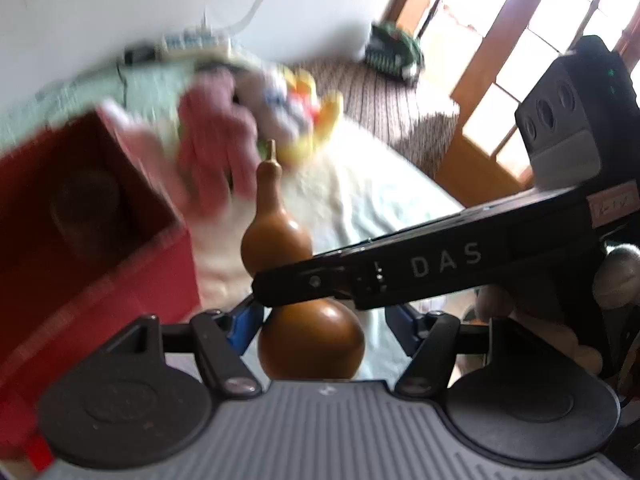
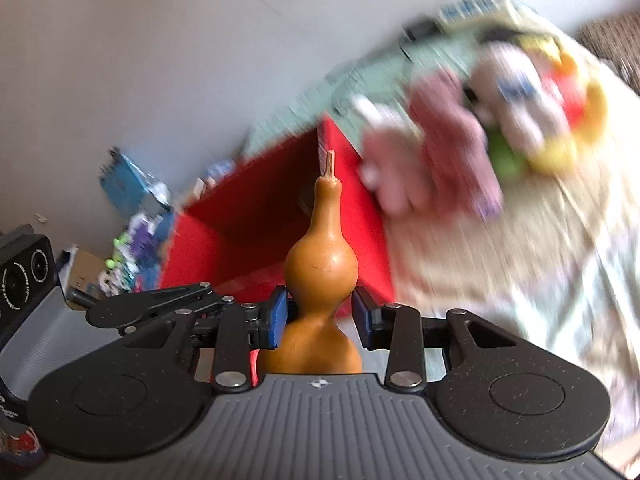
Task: Organize objects
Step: 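Carry the gourd into the red box and open the right tool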
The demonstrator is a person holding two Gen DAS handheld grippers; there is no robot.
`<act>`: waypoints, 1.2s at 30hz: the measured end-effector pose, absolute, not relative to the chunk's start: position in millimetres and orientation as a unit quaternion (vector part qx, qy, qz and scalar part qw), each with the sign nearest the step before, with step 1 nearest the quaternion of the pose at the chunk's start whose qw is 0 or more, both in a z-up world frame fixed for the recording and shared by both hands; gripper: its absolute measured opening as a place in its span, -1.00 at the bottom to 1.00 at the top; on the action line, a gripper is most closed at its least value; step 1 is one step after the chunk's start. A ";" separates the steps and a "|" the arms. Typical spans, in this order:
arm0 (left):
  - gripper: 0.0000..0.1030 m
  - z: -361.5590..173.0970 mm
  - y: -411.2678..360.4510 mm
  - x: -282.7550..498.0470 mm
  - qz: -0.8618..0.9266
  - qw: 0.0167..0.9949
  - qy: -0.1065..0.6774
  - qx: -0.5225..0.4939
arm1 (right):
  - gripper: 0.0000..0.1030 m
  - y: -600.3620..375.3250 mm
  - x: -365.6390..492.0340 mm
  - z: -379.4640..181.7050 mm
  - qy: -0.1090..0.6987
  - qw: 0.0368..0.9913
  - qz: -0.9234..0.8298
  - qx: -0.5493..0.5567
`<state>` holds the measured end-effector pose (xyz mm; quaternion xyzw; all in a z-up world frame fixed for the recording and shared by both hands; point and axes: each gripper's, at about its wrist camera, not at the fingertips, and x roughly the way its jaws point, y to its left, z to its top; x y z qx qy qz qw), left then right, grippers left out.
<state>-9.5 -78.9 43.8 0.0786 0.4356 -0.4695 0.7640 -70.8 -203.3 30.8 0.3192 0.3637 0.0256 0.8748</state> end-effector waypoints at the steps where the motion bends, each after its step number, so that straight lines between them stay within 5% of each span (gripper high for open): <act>1: 0.31 54.4 -74.6 -6.6 -0.469 0.771 0.424 0.073 | -0.27 -204.2 -65.1 36.6 0.356 0.881 0.032 0.310; 13: 0.31 110.7 -14.7 55.9 -0.397 0.844 0.360 0.038 | -0.27 -165.5 46.5 70.3 0.359 0.905 0.103 0.204; 32: 0.28 -20.0 16.2 143.3 -0.294 0.786 0.543 -0.042 | -0.28 -130.7 143.4 -36.1 0.578 0.789 0.130 0.167; 36: 0.25 -22.4 13.5 142.7 -0.279 0.789 0.547 -0.022 | -0.43 -126.4 147.0 -40.6 0.585 0.782 0.132 0.168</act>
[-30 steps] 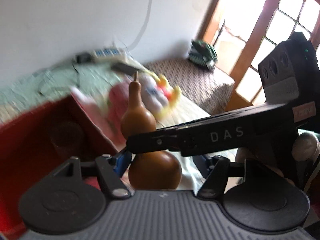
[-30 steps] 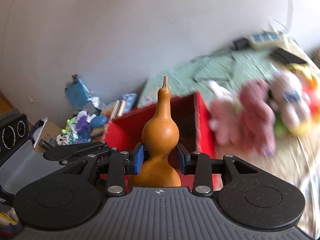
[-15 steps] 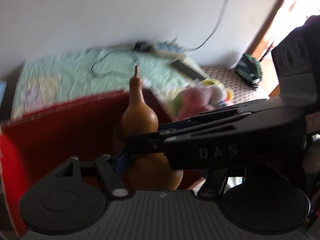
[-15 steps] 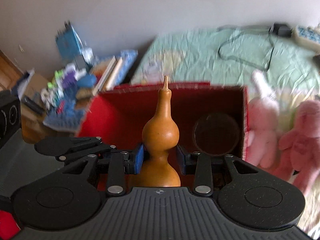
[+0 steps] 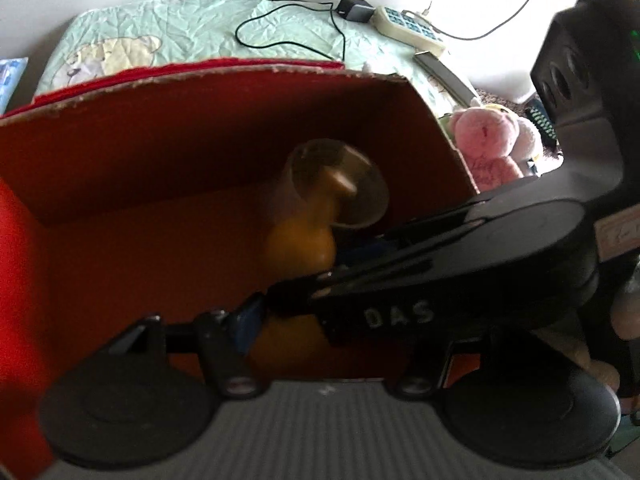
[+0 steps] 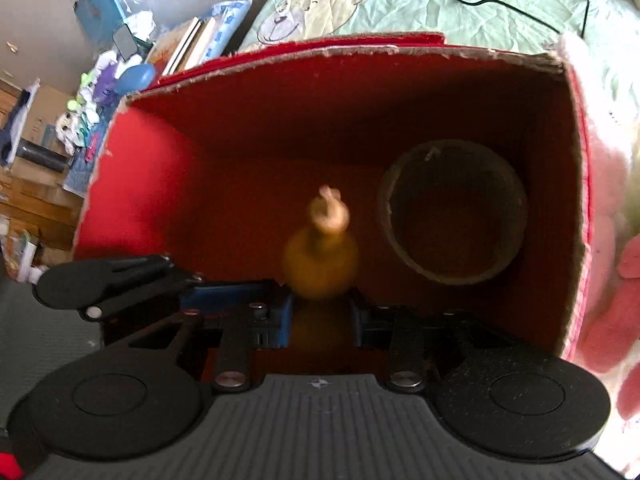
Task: Organize objects
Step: 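Carry the gourd into the red box and open the right tool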
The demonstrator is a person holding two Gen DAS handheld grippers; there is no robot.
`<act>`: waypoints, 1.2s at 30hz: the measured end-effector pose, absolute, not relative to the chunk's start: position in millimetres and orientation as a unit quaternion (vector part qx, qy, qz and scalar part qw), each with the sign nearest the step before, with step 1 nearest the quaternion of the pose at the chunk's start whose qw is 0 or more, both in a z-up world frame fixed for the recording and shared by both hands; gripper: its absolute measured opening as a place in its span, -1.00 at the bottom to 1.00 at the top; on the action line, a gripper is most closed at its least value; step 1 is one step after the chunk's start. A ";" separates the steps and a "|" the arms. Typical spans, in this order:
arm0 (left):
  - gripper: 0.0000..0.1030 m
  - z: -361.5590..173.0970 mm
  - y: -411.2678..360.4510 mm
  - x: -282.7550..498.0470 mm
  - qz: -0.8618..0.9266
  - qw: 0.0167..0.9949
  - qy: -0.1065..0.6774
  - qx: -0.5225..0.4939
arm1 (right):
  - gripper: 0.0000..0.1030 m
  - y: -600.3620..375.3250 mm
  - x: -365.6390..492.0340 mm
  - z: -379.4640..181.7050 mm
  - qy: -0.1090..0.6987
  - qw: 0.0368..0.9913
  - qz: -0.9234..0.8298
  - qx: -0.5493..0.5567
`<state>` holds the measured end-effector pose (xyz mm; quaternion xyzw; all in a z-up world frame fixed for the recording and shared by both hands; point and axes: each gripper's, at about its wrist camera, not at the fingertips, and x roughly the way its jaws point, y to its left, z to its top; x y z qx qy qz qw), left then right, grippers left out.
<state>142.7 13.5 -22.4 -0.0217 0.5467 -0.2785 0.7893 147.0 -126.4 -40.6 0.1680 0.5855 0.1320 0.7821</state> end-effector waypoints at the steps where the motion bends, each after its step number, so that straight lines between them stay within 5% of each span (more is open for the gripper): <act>1: 0.26 -22.5 14.2 143.2 -0.273 0.791 0.547 -0.018 | -0.43 -127.0 148.8 -41.6 0.585 0.782 0.130 0.171; 22: 0.38 -29.3 39.1 151.5 -0.219 0.800 0.558 0.007 | -0.38 -105.9 167.6 -57.9 0.617 0.772 0.088 0.122; 36: 0.47 -23.3 37.3 143.9 -0.169 0.825 0.534 0.067 | -0.39 -116.0 138.1 -26.6 0.545 0.823 0.073 0.142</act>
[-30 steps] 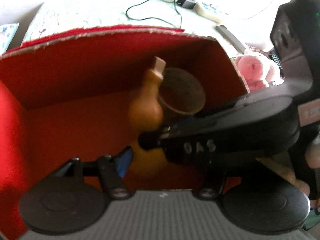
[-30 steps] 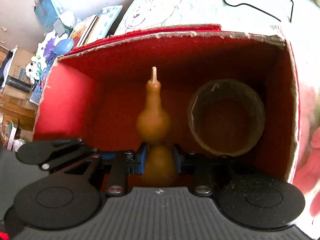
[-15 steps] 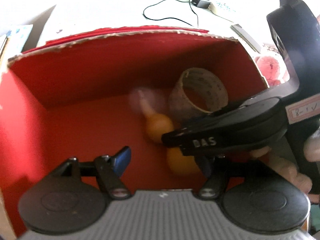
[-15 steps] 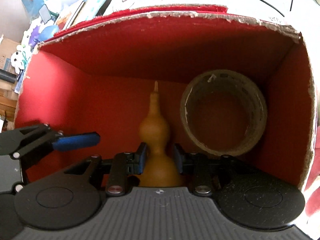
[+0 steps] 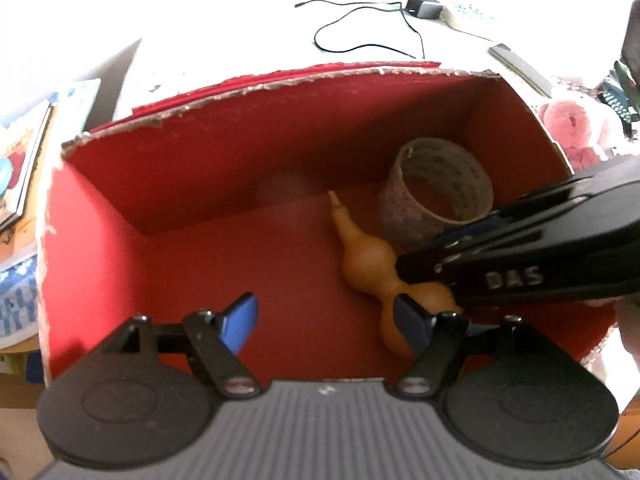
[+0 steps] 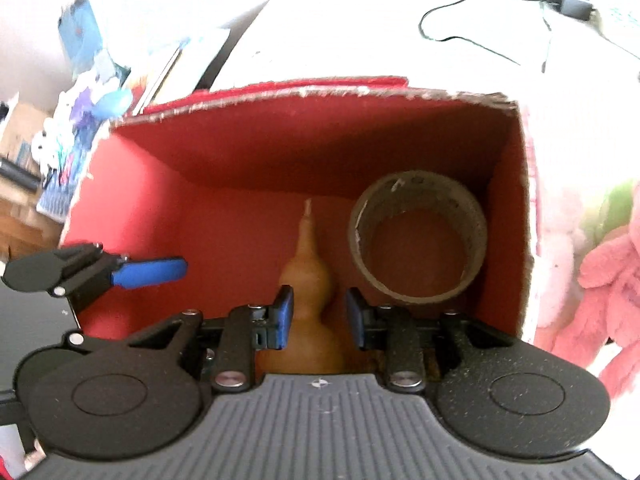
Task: Organize objects
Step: 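Carry the gourd into the red box and open the right tool, then withdraw the right tool and move it toward the white sandal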
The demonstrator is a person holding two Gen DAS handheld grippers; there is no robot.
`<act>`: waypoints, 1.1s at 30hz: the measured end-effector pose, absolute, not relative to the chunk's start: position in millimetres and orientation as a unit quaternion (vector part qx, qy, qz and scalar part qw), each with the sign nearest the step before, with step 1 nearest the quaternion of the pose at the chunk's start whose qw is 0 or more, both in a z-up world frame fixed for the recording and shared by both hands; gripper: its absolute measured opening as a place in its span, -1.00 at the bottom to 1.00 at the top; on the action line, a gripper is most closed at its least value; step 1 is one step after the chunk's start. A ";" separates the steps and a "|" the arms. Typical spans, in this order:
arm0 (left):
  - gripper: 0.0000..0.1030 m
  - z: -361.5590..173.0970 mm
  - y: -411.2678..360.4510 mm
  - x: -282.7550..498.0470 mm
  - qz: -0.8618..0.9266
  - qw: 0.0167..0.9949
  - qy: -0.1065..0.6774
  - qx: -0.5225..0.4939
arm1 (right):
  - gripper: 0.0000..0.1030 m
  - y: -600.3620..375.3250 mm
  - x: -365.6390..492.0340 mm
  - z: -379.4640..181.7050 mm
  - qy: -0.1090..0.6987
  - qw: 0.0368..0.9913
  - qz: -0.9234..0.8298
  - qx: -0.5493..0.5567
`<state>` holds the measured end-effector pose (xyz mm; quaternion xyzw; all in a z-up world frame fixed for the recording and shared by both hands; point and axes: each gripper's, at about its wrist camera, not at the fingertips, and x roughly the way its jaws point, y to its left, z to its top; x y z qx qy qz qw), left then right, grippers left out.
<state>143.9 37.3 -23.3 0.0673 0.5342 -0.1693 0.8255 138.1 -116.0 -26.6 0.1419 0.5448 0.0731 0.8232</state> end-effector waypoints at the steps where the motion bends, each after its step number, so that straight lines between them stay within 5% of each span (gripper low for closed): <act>1: 0.47 -22.4 37.2 143.4 -0.165 0.826 0.534 0.069 | -0.39 -117.5 134.8 -25.0 0.538 0.827 0.071 0.148; 33: 0.49 43.3 38.5 59.1 -0.034 0.889 0.438 0.131 | -0.33 -123.8 10.5 37.0 0.373 0.901 0.057 0.216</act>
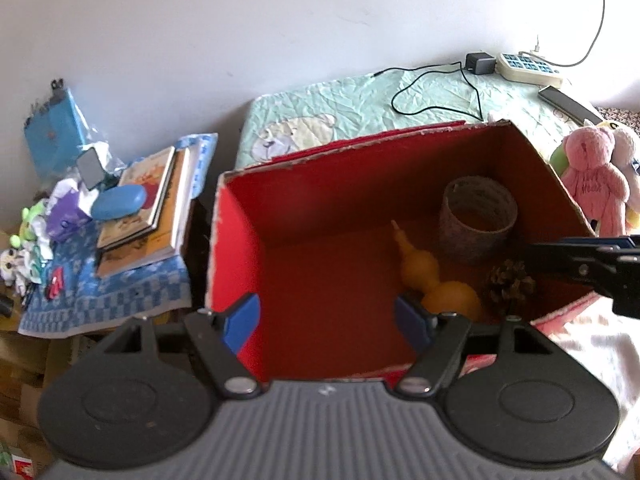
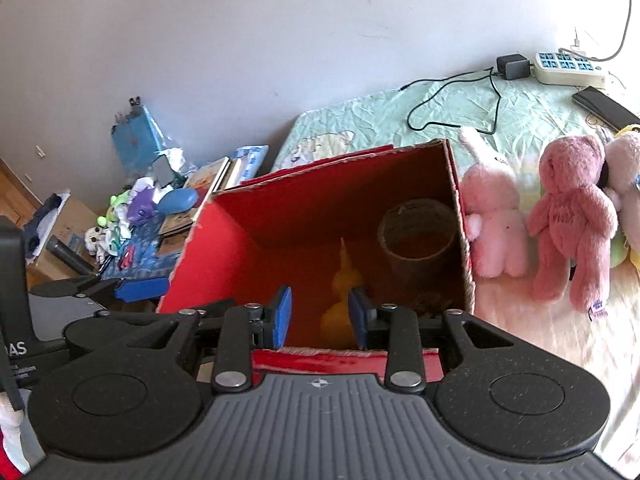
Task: Organize objects
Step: 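Withdraw the right tool and move it toward the white sandal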
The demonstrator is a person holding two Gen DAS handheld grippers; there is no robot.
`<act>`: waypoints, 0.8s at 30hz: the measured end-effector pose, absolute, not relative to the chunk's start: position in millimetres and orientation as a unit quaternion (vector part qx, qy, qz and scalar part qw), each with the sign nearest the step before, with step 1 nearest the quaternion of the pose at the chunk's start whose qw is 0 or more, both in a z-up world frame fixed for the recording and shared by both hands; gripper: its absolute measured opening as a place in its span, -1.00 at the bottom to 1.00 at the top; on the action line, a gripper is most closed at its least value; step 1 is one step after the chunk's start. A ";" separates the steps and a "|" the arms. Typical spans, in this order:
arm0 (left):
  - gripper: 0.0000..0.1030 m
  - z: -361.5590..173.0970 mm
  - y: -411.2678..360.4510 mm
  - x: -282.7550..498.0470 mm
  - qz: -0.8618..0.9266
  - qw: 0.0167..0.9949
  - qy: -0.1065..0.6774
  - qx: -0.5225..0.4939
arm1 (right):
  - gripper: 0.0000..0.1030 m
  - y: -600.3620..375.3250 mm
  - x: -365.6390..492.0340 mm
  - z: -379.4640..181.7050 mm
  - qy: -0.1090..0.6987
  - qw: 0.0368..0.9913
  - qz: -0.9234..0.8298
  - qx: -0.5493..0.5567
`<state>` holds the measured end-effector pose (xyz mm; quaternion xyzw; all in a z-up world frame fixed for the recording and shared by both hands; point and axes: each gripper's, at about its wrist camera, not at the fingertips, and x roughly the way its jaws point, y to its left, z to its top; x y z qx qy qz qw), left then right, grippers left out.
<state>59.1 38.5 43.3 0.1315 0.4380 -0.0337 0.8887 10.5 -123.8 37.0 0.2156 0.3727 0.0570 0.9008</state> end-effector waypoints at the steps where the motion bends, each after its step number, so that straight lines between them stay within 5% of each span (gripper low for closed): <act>1: 0.51 44.4 38.8 55.4 -0.033 0.889 0.436 0.133 | -0.33 -122.1 7.8 37.6 0.370 0.902 0.058 0.216; 4: 0.53 47.3 41.2 45.7 -0.034 0.891 0.431 0.134 | -0.20 -118.0 0.0 38.3 0.364 0.903 0.058 0.220; 24: 0.57 32.8 39.8 -2.8 -0.046 0.878 0.458 0.127 | -0.20 -93.6 -49.5 18.3 0.363 0.907 0.021 0.212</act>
